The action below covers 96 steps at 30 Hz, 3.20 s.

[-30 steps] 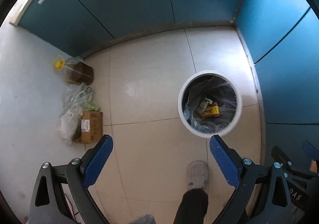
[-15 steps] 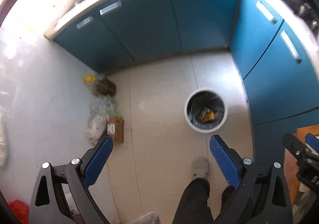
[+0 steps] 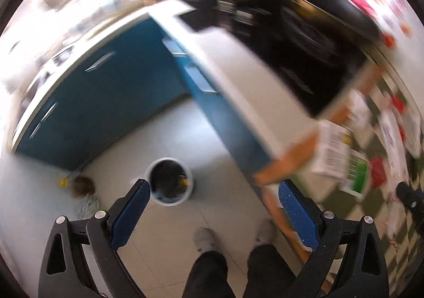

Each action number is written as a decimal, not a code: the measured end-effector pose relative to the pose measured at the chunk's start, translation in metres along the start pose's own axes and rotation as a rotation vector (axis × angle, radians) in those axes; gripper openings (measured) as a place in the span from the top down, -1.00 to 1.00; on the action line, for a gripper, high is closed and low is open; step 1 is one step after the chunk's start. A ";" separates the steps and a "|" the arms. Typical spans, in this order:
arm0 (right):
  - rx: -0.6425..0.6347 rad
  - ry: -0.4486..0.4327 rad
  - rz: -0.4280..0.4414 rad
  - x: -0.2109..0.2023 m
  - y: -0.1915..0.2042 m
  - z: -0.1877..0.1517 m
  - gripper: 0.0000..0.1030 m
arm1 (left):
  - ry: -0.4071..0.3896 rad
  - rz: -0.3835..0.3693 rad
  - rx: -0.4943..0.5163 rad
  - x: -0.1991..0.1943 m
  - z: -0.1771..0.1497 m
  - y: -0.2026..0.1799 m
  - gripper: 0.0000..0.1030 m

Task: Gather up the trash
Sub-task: 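Withdraw both open tools from the bin and turn back toward the table, then grasp the rainbow-logo medicine box with the left tool while the right grasps the white Doctor box, then carry both boxes over the white bin and open both tools to drop them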

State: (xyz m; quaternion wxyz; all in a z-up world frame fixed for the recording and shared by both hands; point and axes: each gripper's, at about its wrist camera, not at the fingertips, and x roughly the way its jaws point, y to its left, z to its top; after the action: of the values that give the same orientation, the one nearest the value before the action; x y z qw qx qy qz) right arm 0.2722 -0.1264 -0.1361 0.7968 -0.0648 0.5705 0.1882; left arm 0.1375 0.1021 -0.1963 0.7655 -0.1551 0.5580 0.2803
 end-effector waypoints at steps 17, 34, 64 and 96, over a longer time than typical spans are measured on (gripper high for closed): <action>0.018 0.155 -0.094 0.106 -0.151 0.065 -0.91 | 0.237 0.013 0.244 0.104 0.046 -0.181 -0.86; -0.034 0.107 -0.064 0.117 -0.136 0.088 -0.03 | 0.147 -0.002 0.254 0.086 0.056 -0.179 -0.22; -0.378 0.057 0.219 0.079 0.201 0.002 0.03 | -0.004 0.021 -0.200 0.032 0.008 0.139 -0.22; -0.568 0.708 0.195 0.649 0.421 -0.282 0.02 | 0.606 -0.262 -0.576 0.604 -0.165 0.367 -0.26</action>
State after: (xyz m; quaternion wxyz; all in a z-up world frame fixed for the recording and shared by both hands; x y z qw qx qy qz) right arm 0.0460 0.3185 -0.7911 0.4822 -0.2869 0.7367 0.3773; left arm -0.0773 0.4576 -0.7912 0.5220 -0.5070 0.6319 0.2669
